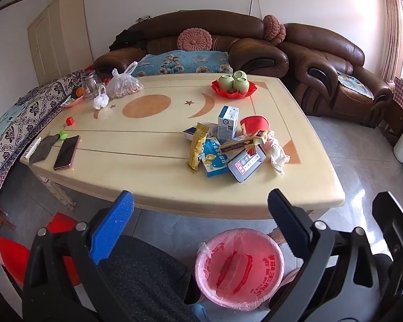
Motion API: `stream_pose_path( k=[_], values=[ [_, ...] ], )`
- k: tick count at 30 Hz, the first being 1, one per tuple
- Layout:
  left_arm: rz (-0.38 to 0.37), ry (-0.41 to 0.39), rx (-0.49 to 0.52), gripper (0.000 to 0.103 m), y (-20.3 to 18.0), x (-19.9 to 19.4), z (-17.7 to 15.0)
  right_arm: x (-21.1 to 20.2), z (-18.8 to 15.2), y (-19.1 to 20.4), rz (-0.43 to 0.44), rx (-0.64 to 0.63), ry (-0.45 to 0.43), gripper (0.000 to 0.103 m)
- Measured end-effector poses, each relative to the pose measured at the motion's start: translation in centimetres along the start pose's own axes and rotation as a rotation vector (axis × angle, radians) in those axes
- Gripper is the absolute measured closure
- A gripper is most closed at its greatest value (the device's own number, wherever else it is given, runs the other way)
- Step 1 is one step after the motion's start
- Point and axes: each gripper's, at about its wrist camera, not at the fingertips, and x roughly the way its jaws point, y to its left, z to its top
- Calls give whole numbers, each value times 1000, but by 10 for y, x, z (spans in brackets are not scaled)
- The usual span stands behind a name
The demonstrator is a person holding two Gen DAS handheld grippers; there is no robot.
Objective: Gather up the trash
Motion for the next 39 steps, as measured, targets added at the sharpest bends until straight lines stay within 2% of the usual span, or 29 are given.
stream_pose_path(
  k=[39],
  values=[
    [13,-20,6,5,-1,-9,10,3,-2,1,36,12,-7,7]
  ],
)
